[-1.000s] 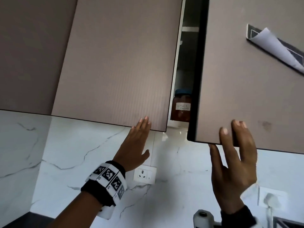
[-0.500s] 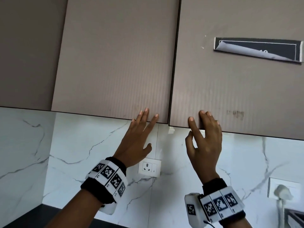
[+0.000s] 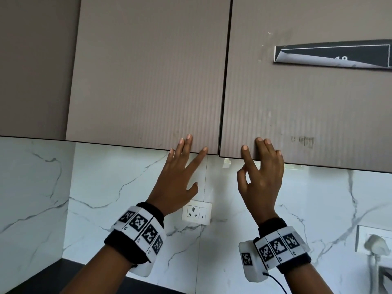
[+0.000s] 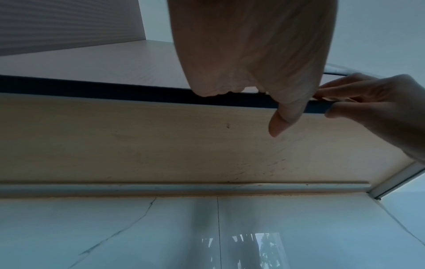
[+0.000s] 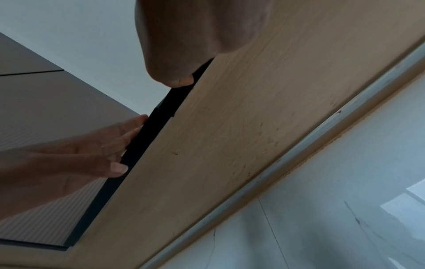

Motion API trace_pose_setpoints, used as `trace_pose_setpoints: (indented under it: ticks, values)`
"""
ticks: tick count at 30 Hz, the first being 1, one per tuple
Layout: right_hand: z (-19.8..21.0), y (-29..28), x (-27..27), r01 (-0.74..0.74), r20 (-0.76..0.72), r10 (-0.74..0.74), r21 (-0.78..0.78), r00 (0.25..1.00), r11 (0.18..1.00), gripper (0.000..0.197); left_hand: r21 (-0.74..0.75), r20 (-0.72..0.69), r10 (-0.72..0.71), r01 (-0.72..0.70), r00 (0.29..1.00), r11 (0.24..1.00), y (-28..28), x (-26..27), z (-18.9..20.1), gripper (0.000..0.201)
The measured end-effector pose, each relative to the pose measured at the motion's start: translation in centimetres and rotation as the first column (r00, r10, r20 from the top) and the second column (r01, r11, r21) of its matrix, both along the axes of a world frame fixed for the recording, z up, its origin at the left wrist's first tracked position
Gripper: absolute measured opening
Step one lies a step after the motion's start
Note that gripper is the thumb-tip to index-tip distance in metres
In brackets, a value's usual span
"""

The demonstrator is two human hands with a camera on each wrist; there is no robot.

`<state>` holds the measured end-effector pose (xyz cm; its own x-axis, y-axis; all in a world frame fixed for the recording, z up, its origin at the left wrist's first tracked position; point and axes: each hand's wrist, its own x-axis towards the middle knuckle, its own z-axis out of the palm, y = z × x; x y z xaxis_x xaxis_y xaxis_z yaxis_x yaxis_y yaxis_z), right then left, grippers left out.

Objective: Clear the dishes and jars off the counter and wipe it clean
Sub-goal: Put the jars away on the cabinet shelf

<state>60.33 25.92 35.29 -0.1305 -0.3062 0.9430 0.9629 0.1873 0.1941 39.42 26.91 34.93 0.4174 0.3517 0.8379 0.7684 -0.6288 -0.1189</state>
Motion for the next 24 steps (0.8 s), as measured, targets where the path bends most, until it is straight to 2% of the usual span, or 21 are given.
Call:
trace_pose_setpoints:
  ticks: [6, 9, 12, 16, 19, 21, 23, 24]
  values:
    - [-0.1, 0.0, -0.6, -0.001, -0.041, 0.000, -0.015, 0.999, 1.000, 0.043, -0.070, -0.012, 0.042, -0.043, 0.999, 0.997, -0.5, -0.6, -0.7, 0.090]
    - [-0.4, -0.2, -0.9, -0.016, -0.078, 0.012, -0.053, 0.997, 0.998, 0.050, -0.156, -0.042, 0.075, -0.081, 0.996, 0.985, -1.6, -1.0, -0.5, 0.090]
    - [-0.7, -0.3, -1.4, -0.054, -0.109, 0.046, -0.071, 0.993, 0.996, 0.057, -0.291, -0.013, 0.068, -0.069, 0.998, 0.954, -3.6, -2.1, -0.6, 0.081]
    - [-1.5, -0.9, -1.8, -0.198, -0.133, 0.185, -0.096, 0.974, 0.975, 0.057, -0.466, 0.142, 0.069, 0.005, 0.987, 0.885, -7.8, -4.4, -2.8, 0.061]
    - [-2.8, -1.6, -2.0, -0.385, -0.151, 0.364, -0.144, 0.919, 0.912, 0.045, -0.523, 0.243, 0.120, 0.026, 0.963, 0.852, -12.2, -6.0, -6.2, 0.033]
    - [-4.4, -2.0, -2.3, -0.476, -0.189, 0.446, -0.168, 0.875, 0.863, 0.033, -0.576, 0.334, 0.155, 0.071, 0.930, 0.815, -15.4, -7.1, -9.3, 0.022]
    - [-6.3, -2.3, -2.5, -0.606, -0.300, 0.545, -0.171, 0.783, 0.776, 0.025, -0.621, 0.439, 0.206, 0.129, 0.875, 0.773, -18.4, -8.1, -12.6, 0.022]
    - [-7.3, -2.5, -2.6, -0.677, -0.358, 0.595, -0.175, 0.720, 0.715, 0.024, -0.628, 0.477, 0.228, 0.148, 0.849, 0.764, -19.7, -8.5, -14.1, 0.033]
